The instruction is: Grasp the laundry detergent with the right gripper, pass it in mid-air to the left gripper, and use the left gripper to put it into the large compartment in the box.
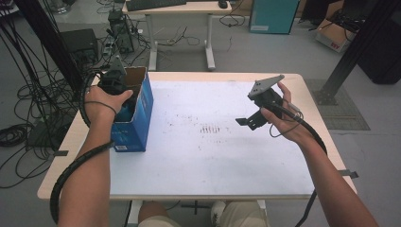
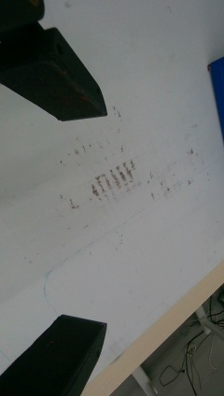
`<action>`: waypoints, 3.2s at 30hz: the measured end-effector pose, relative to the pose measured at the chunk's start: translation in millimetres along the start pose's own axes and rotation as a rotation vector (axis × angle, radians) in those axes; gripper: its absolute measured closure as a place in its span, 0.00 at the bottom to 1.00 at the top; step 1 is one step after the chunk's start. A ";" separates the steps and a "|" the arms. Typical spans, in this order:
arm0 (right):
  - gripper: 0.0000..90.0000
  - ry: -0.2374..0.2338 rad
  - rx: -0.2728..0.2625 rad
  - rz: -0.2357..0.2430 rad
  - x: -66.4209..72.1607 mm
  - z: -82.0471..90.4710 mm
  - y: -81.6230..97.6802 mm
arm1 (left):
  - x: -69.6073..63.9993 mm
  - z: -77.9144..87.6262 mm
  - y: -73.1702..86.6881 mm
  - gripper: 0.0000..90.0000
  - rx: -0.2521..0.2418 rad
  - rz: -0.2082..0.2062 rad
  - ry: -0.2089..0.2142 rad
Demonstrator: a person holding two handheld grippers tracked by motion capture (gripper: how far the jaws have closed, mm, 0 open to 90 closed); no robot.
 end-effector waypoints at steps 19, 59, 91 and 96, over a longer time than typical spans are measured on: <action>0.00 -0.004 -0.001 -0.006 -1.1 -0.7 1.7 | -0.1 0.0 0.7 0.41 -0.008 -0.004 -0.003; 0.00 -0.012 -0.006 0.007 1.3 -0.6 -2.8 | 1.3 3.5 3.2 0.33 -0.030 -0.013 0.024; 0.00 0.018 0.069 -0.025 -15.5 5.8 -11.9 | -52.6 101.1 21.5 0.12 -0.176 -0.249 0.036; 0.00 0.031 0.116 -0.036 -27.0 8.0 -10.3 | -82.3 100.0 23.4 0.11 -0.193 -0.316 0.055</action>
Point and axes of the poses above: each handheld gripper's, and its own axes: z roughly backward along the jaws, y roughly out of its underside, x roughly to its left, the point moved 2 cm from there along -z, roughly forward along the jaws, and after that the axes turned 3 degrees about y, right-handed, at the moved point
